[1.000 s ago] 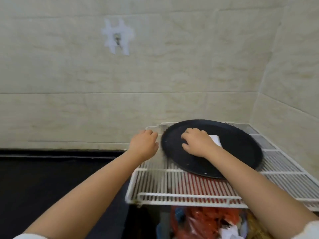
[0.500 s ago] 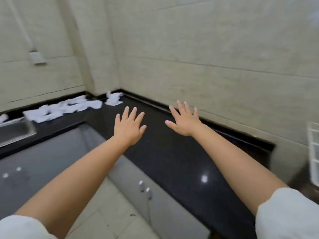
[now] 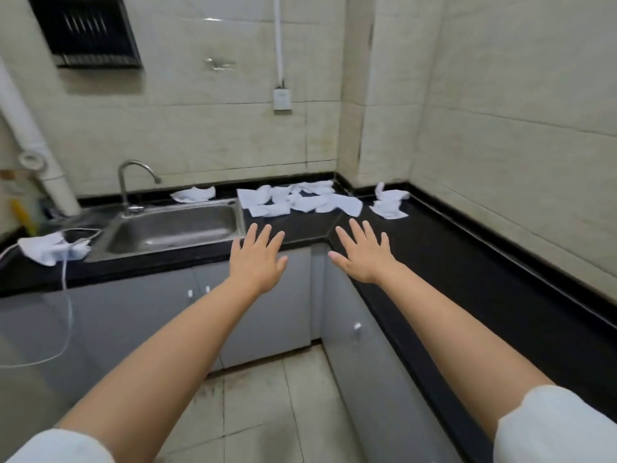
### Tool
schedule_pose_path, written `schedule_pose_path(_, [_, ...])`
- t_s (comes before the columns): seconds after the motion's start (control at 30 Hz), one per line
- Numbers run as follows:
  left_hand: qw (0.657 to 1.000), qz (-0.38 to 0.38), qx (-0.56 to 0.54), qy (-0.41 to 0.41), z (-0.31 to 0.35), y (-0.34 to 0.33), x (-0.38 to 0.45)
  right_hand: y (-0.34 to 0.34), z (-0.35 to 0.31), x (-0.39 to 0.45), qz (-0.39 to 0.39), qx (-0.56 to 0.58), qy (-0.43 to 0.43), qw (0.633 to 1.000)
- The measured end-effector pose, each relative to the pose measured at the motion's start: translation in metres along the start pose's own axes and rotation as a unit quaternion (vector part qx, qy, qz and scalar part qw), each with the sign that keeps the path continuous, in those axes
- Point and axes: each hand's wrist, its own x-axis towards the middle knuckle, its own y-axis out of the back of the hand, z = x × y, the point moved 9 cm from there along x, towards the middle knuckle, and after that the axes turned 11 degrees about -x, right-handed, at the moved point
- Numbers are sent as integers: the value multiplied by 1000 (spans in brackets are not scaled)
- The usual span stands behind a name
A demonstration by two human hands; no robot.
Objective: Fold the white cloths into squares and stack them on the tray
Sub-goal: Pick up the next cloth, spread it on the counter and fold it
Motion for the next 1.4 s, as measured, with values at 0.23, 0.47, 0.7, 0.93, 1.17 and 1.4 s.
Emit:
schedule_pose_path(0.23, [998, 8, 2, 58, -87, 0, 145, 14, -6, 187, 12, -2, 29, 999])
schedule_pose_path(0.47, [995, -18, -12, 101, -183, -35, 247, -11, -46, 332, -16, -18, 63, 998])
schedule_pose_path(0.7, [996, -65, -29, 61, -269, -86, 392, -66, -68, 484, -70, -22, 13, 997])
schedule_pose_path(0.93, [991, -125, -50, 8, -312, -163, 517, -111, -86, 601, -118, 65, -90, 987])
schedule_pose_path(1.17, [977, -189, -91, -32, -314, -249, 570, -172, -83, 654, -126, 207, -216, 946])
schedule_pose_path(1.4, [972, -184, -145, 0, -324, -283, 619, -172, -44, 706, -75, 45, -254, 963])
